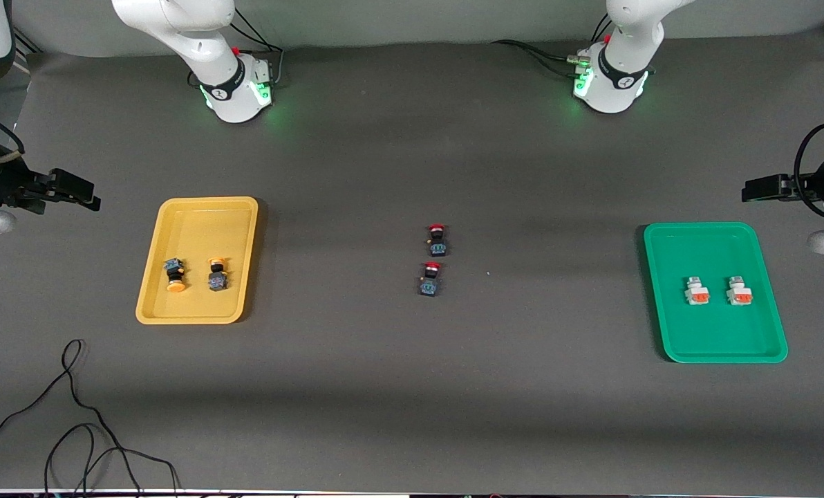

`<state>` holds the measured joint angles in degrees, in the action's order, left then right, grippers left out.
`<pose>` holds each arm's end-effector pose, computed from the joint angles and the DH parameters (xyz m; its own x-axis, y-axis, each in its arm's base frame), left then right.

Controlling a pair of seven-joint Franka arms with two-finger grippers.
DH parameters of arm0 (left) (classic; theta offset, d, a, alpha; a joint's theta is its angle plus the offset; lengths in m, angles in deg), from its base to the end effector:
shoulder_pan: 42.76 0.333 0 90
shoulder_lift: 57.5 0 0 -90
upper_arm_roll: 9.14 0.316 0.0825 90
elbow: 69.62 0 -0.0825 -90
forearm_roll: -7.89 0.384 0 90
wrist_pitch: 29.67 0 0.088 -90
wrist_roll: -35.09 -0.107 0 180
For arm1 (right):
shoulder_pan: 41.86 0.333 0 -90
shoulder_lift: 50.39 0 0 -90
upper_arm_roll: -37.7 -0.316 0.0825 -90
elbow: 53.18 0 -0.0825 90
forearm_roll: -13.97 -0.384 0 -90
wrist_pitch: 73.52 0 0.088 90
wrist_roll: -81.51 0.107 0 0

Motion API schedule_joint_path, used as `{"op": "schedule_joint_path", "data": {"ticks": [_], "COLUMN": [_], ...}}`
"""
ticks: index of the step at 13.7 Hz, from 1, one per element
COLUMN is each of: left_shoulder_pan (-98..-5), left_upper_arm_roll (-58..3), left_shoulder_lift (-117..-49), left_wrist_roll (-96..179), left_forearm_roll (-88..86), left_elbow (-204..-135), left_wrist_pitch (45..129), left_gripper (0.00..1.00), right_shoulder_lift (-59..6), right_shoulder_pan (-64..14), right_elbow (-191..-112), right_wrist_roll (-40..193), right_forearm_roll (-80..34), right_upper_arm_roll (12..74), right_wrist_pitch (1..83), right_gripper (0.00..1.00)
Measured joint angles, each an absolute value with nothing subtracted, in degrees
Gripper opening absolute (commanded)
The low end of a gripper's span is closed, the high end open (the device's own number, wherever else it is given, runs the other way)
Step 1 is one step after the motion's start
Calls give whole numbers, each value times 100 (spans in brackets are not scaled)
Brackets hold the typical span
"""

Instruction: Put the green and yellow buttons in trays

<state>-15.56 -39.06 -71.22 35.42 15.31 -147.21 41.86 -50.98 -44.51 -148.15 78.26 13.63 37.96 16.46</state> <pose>0.5813 0.0258 0.5791 0.9507 -0.0232 -0.3091 -0.0285 -0.9995 -0.0127 0.5473 -0.0272 0.5893 0.9971 0.0061 -0.0763 0.0053 -0.9999 -0.0103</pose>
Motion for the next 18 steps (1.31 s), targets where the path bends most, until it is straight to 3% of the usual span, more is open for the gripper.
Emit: {"op": "schedule_joint_path", "data": {"ticks": [5, 13, 18], "left_shoulder_pan": [-1789, -4824, -5009], "left_upper_arm_roll": [-3680, -667, -405], "left_shoulder_lift": [-7082, -6966, -6447], "left_wrist_roll": [3541, 3464, 3318], "left_forearm_roll": [1530, 1470, 1338], "left_elbow": [-14694, -14666, -15309], "left_wrist_pitch": [4181, 4193, 4828], "left_gripper": [98, 99, 98], "right_shoulder_lift": [-5097, -5093, -5089], "right_shoulder_pan": [-4450, -4450, -4450], "right_elbow": [-14815, -14815, -14815], "right_wrist_roll": [7835, 7838, 7839], "right_forearm_roll": [1363, 1363, 1363], "right_upper_arm_roll": [3796, 3796, 3796], "right_wrist_pitch": [1646, 1646, 1646], "right_gripper": [100, 100, 100]}}
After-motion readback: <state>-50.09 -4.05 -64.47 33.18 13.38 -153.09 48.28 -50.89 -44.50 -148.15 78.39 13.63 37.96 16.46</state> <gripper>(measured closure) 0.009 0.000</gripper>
